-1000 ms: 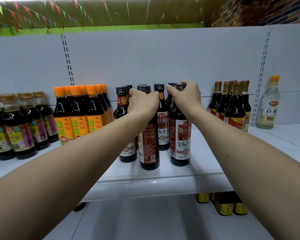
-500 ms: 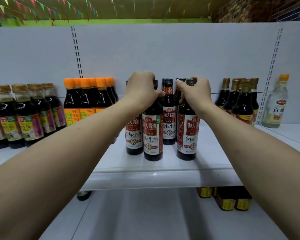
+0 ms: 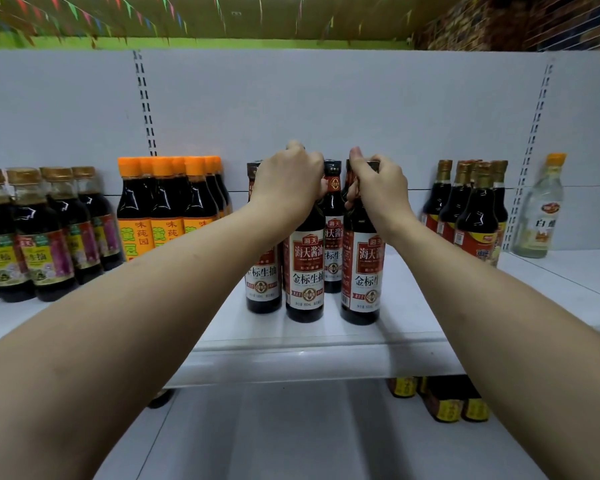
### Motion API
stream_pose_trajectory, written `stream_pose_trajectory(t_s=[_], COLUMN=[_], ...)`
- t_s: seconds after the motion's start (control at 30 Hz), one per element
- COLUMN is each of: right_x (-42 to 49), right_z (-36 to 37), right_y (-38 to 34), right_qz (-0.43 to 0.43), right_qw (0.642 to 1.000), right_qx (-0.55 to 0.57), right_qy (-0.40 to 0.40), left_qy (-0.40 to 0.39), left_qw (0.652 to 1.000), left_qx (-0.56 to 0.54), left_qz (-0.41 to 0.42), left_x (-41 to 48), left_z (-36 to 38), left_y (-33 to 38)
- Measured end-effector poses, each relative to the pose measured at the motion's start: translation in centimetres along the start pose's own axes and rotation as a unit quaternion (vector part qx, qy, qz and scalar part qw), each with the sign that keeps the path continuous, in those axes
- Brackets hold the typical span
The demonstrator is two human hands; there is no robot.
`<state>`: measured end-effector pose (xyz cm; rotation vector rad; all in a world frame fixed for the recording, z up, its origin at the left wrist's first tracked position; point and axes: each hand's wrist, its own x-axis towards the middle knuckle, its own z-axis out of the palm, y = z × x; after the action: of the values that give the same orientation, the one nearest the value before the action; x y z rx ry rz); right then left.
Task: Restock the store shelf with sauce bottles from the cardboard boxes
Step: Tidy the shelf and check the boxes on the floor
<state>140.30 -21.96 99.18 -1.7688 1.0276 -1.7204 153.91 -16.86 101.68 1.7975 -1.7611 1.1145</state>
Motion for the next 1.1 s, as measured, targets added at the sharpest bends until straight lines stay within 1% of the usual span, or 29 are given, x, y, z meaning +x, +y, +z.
stream_pose_trajectory(t_s=[0.07, 0.2, 0.37, 0.87, 1.1], right_x=[-0.2, -0.4, -0.2, 0.7, 0.9], right_z=[0.2, 1.0, 1.2, 4.1, 4.9], right_y=[0.1, 0.4, 0.6, 1.4, 1.3], right_qz=[-0.010, -0.037, -0.038, -0.027, -0.026], right_qw=[1.000, 0.999, 0.999, 0.999, 0.998], right_qx=[0.015, 0.002, 0.006, -0.005, -0.044], right_qy=[0.005, 0.012, 0.000, 0.021, 0.034], left_qy=[0.004, 0.019, 0.026, 0.049, 0.058], left_qw=[1.000, 1.000, 0.999, 0.997, 0.996], left_qx=[0.002, 0.013, 0.033, 0.040, 0.052], left_qz=[-0.001, 0.002, 0.030, 0.032, 0.041], left_x=[0.0, 0.1, 0.1, 0.8, 1.2], left_z=[0.2, 0.5, 0.5, 2.8, 3.3], left_y=[0.0, -0.4, -0.8, -1.6, -1.5])
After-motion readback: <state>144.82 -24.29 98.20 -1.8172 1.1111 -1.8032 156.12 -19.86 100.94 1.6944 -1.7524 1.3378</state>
